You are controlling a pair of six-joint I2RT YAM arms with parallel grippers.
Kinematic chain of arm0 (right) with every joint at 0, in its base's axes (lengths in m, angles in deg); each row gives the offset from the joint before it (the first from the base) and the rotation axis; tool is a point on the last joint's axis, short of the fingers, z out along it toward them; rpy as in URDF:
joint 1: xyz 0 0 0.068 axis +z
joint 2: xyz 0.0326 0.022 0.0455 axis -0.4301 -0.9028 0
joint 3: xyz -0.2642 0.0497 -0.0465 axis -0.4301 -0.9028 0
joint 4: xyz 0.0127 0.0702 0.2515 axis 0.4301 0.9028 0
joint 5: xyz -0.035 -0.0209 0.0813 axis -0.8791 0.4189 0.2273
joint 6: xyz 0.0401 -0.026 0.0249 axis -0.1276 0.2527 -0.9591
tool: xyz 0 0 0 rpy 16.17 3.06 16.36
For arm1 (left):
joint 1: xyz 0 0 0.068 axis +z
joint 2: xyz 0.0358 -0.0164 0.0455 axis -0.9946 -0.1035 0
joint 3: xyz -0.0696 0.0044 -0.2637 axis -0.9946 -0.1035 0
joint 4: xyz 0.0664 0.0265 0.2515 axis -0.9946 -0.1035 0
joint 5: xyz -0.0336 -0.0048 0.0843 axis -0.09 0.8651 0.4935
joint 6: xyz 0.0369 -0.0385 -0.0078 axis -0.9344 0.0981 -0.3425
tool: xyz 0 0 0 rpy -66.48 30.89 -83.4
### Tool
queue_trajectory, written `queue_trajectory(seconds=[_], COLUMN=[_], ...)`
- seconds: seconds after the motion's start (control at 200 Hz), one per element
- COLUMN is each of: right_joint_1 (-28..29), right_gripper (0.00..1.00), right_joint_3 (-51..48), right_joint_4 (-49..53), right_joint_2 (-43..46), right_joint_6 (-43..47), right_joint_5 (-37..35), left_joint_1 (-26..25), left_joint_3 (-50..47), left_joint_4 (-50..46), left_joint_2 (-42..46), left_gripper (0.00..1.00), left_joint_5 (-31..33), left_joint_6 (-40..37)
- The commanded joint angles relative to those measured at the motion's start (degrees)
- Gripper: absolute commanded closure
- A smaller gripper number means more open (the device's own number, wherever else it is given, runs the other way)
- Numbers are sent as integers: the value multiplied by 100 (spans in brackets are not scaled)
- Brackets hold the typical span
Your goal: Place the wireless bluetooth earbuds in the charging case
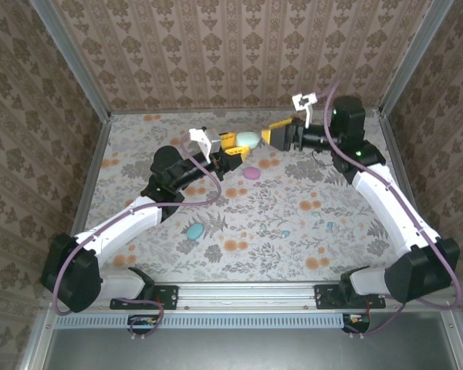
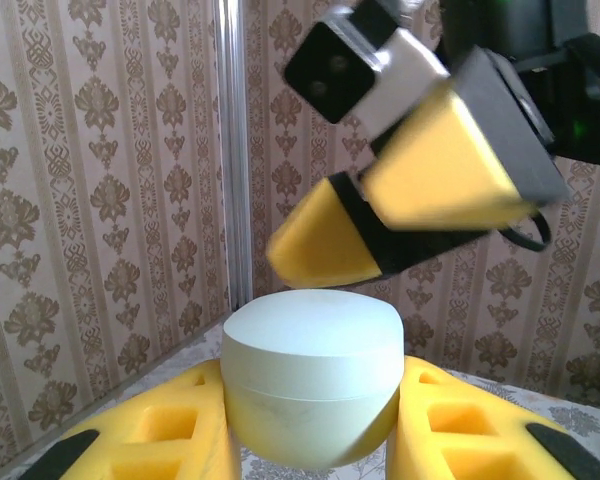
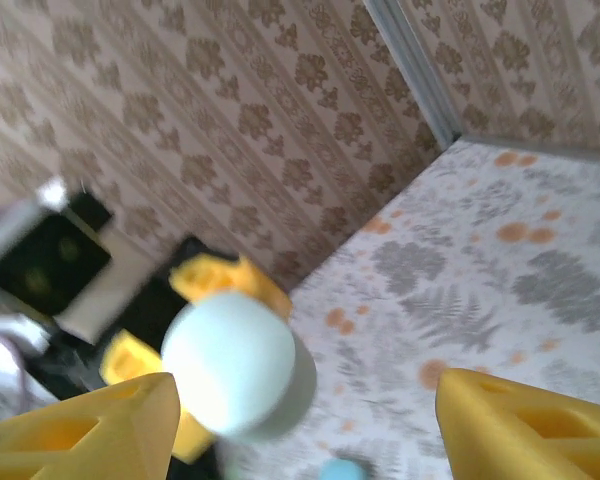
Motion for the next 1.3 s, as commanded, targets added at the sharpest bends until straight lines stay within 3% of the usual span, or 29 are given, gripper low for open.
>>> queue_trajectory(seconds=[0.0, 0.1, 0.235, 0.38, 0.65, 0.795, 1.055, 1.295], right_joint_1=[43, 162, 405, 450, 427, 334, 294, 290], right_gripper=[32, 35, 36, 43, 45, 53, 76, 81], right_joint_3=[283, 276, 405, 384, 304, 203, 64, -98], right_joint_4=[-345, -623, -237, -645, -661, -695, -978, -1503], right_joint_2=[-467, -654, -738, -842, -770, -692, -629, -541], right_joint_6=[-2416, -3315, -3257, -3616, -3601, -3591, -3772, -4150], right_joint_5=[673, 845, 985, 1271, 1402, 1310, 1311, 1285], left_joint_1=[-63, -90, -98, -97, -102, -99, -97, -102], left_joint_3=[-38, -17, 14, 48, 56, 72, 88, 158], left_joint_4=[361, 367, 393, 340, 195, 177, 89, -72], left_joint_2=[186, 173, 151, 153, 201, 195, 195, 134], left_gripper=[68, 68, 68, 68, 68, 68, 65, 55], left_joint_5=[-78, 19, 121, 139, 198, 170, 192, 144], left_joint_6=[-45, -158, -268, -336, -416, -416, -384, -363])
